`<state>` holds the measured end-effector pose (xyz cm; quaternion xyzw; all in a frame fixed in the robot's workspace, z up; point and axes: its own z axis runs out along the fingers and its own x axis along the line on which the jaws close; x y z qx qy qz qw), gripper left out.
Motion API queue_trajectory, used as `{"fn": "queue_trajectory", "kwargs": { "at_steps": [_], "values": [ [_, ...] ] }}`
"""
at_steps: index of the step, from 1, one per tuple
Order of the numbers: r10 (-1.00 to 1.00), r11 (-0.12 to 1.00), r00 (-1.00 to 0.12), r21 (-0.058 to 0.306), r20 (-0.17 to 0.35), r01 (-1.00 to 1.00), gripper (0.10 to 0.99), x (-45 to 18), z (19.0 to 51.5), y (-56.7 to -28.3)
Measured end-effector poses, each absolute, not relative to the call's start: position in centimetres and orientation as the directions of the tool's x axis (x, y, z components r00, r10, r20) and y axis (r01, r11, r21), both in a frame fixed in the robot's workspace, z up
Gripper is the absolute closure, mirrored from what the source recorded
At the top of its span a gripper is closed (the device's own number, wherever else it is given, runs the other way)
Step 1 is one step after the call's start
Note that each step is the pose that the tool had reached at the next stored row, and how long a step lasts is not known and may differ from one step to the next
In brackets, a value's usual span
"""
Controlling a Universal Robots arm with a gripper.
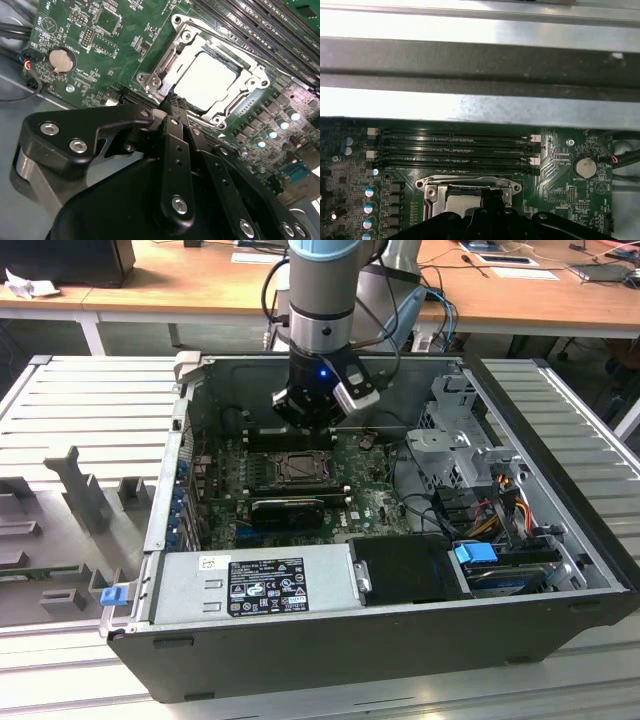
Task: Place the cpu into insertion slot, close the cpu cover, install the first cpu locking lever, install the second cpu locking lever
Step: 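Install the second cpu locking lever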
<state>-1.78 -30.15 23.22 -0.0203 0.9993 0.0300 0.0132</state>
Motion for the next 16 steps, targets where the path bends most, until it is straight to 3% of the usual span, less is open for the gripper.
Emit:
{"fn": "queue_trajectory", "kwargs": {
  "at_steps": [16],
  "values": [
    [-0.04, 0.997, -0.999, 0.059, -0.028, -0.041, 0.98, -1.8, 23.5, -31.4]
  ]
}}
